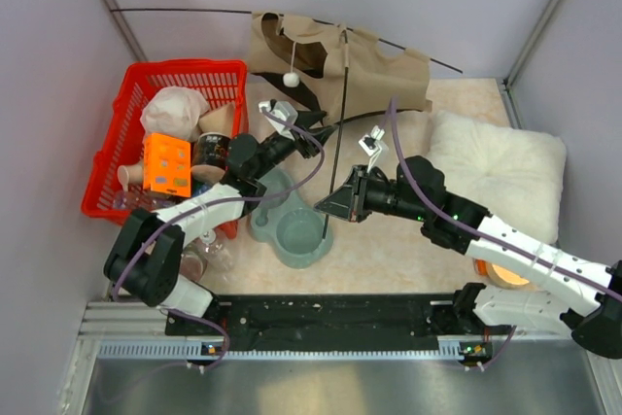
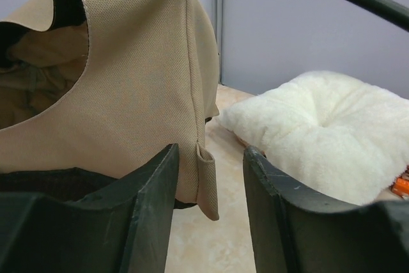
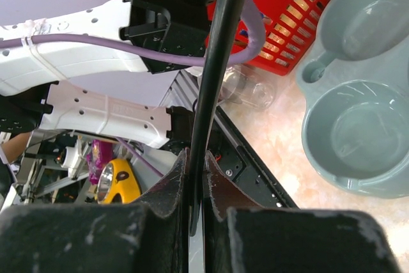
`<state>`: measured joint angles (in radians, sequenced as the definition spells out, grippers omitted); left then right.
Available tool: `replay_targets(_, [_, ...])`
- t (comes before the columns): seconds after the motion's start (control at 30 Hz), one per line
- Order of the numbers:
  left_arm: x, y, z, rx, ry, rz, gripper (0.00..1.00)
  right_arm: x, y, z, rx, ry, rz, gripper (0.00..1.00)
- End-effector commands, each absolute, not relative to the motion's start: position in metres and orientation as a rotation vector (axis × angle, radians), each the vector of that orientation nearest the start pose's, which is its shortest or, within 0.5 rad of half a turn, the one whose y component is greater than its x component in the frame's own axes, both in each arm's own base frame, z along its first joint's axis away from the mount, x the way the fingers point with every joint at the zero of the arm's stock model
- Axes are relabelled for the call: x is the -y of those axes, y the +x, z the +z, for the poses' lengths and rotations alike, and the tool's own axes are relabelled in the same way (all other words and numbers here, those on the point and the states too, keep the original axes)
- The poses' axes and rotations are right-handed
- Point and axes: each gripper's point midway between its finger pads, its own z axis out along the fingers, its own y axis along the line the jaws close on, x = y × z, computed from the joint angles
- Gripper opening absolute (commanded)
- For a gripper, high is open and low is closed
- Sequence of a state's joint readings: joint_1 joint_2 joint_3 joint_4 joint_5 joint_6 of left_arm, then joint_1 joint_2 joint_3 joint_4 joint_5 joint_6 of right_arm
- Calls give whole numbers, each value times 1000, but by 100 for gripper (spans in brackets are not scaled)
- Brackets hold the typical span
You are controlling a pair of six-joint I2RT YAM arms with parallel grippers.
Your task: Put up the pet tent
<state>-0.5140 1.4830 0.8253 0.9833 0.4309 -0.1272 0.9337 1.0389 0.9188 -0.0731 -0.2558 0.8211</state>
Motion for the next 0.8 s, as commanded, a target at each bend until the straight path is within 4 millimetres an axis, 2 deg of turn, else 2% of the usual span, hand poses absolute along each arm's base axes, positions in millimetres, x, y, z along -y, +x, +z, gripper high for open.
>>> replay_targets(0.0, [293, 369, 257, -1263, 631, -792, 49, -333, 167, 332, -1855, -321, 1417, 0])
replay_targets(0.2, [279, 373, 252, -1285, 577, -718, 62, -331, 168, 332, -1844, -312, 1415, 0])
replay_targets(0.3, [279, 373, 251, -1290, 562, -721, 65, -332, 167, 332, -1842, -319, 1422, 0])
replay_targets(0.43, [278, 376, 254, -1286, 534, -721, 65, -331, 165, 333, -1835, -322, 1425, 0])
replay_targets(0.77, [285, 377, 282, -1202, 521, -735, 65, -327, 163, 329, -1837, -318, 1425, 0])
